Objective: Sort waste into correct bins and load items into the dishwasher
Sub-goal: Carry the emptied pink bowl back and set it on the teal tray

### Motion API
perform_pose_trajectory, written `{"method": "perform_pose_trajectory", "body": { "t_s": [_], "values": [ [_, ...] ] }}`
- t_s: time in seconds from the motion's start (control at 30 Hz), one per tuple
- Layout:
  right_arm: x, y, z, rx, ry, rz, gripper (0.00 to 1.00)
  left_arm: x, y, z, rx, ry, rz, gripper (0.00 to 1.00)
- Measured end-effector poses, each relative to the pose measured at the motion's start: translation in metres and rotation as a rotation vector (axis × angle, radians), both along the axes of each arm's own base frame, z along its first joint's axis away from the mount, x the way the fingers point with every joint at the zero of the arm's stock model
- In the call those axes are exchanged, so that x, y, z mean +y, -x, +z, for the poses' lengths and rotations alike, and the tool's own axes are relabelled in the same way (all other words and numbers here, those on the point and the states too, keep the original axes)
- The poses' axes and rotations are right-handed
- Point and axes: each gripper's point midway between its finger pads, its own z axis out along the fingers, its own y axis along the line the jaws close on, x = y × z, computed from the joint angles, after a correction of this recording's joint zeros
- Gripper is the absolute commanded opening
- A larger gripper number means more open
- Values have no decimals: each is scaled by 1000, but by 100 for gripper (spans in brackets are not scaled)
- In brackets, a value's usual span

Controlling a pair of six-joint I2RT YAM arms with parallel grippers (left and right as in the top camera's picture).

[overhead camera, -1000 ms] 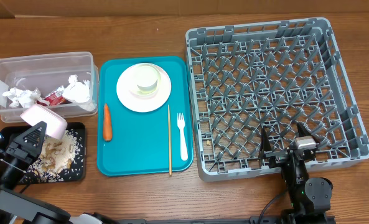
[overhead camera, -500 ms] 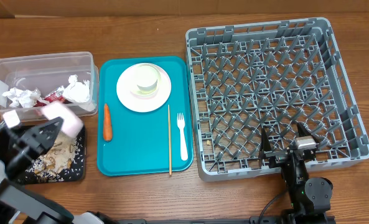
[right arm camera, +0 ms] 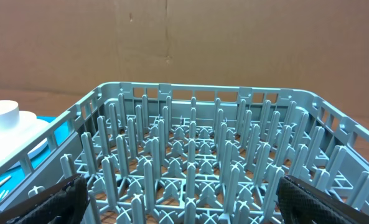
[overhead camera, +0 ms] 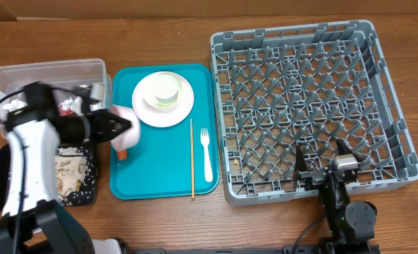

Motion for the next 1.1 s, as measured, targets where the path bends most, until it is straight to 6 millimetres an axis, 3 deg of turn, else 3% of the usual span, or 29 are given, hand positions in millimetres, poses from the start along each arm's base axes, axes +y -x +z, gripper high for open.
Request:
{"method": "perform_pose_trajectory", "body": {
  "t_s": [0.3, 0.57, 0.73, 1.1],
  "values": [
    [0, 0, 0, 0, 0, 0, 100, -66, 21, -35, 168, -286, -155, 5],
    [0, 0, 0, 0, 0, 0, 100, -111, 39, -50, 177, -514, -224, 10],
    [0, 0, 0, 0, 0, 0, 100, -120, 49, -55, 181, -619, -218, 10],
    [0, 0, 0, 0, 0, 0, 100, -110, 51, -63, 188, -725, -163, 10]
  ]
}}
